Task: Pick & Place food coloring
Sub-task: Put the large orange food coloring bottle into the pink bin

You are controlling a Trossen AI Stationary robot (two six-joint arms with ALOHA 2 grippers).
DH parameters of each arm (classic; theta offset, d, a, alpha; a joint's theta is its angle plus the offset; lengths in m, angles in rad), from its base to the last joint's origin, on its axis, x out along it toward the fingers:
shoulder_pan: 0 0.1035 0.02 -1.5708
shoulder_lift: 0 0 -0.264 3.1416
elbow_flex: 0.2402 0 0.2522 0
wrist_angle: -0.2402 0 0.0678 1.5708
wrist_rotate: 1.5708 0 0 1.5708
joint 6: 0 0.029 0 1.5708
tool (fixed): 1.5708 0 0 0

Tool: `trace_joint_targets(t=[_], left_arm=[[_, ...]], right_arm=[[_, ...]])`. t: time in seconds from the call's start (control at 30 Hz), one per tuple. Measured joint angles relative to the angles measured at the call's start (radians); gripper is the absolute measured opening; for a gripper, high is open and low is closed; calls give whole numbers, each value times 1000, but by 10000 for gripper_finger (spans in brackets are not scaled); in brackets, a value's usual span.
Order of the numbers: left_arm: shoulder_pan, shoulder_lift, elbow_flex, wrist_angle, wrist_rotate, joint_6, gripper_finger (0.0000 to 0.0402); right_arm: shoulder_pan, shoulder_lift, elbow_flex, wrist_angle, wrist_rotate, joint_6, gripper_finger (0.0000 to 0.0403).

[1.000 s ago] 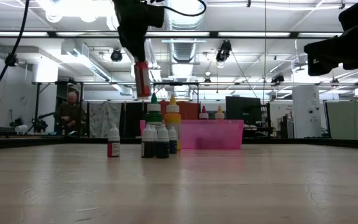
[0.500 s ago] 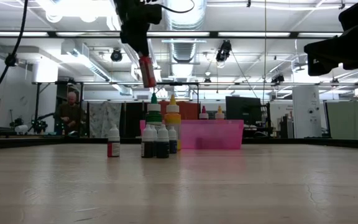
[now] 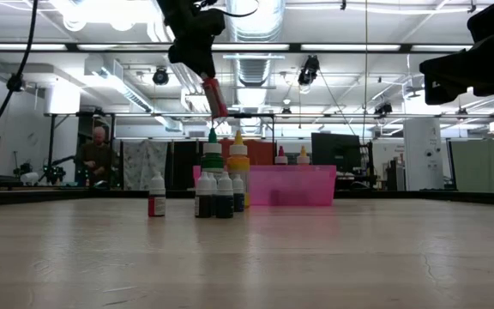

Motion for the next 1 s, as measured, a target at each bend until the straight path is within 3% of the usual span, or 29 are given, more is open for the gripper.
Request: trace_joint_targets(t=[0.4, 1.0], left_arm=[[37, 32, 66, 16, 35, -18, 95], [123, 55, 81, 26, 141, 278, 95]], right_arm=[[0, 0, 0, 0, 0, 0, 8], [0, 0, 0, 0, 0, 0, 8]])
